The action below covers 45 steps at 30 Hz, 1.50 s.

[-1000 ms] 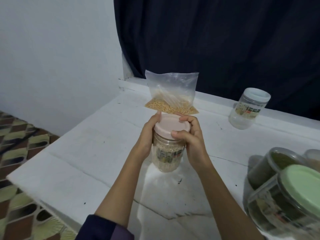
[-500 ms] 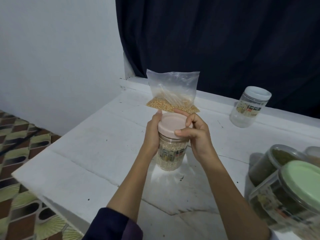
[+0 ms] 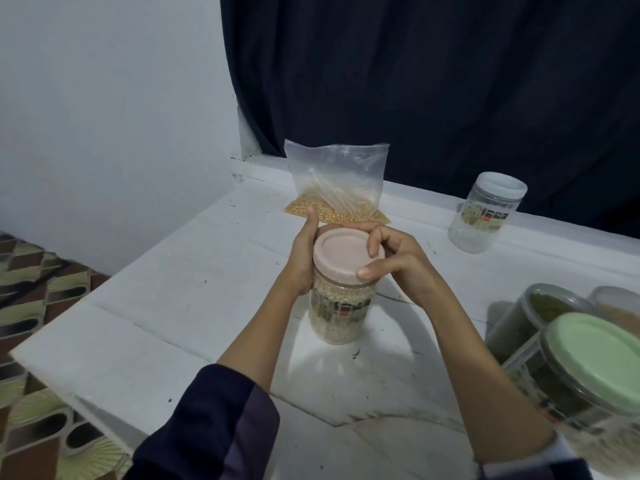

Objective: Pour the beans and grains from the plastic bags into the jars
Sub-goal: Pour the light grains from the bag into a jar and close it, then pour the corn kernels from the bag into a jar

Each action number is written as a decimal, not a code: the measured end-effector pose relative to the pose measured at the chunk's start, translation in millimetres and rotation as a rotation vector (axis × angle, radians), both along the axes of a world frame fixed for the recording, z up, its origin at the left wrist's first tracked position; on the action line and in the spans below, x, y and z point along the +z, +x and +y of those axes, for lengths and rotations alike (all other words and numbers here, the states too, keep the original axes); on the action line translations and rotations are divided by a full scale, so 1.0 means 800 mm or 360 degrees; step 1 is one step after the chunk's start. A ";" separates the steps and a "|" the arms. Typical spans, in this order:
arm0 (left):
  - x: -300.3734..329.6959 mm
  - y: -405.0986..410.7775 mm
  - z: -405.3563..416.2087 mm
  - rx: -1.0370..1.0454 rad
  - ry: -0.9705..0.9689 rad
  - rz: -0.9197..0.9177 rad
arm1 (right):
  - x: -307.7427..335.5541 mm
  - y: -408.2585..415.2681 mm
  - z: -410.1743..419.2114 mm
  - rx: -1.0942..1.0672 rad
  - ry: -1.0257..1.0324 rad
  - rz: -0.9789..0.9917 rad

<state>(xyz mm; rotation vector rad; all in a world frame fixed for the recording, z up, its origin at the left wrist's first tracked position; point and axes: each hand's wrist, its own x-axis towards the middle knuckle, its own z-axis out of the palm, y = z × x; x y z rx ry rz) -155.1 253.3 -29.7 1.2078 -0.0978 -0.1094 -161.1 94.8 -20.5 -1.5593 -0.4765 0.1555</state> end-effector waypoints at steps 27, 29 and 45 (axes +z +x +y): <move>-0.013 0.011 -0.015 -0.0112 -0.0199 0.0222 | 0.033 -0.031 0.033 -0.0323 -0.1208 -0.0442; -0.021 0.008 -0.022 -0.0017 -0.0234 0.0175 | 0.027 -0.040 0.046 -0.0566 -0.1445 -0.0600; -0.015 0.001 -0.032 0.0257 -0.0412 0.0305 | 0.019 -0.044 0.041 -0.0740 -0.1454 -0.0857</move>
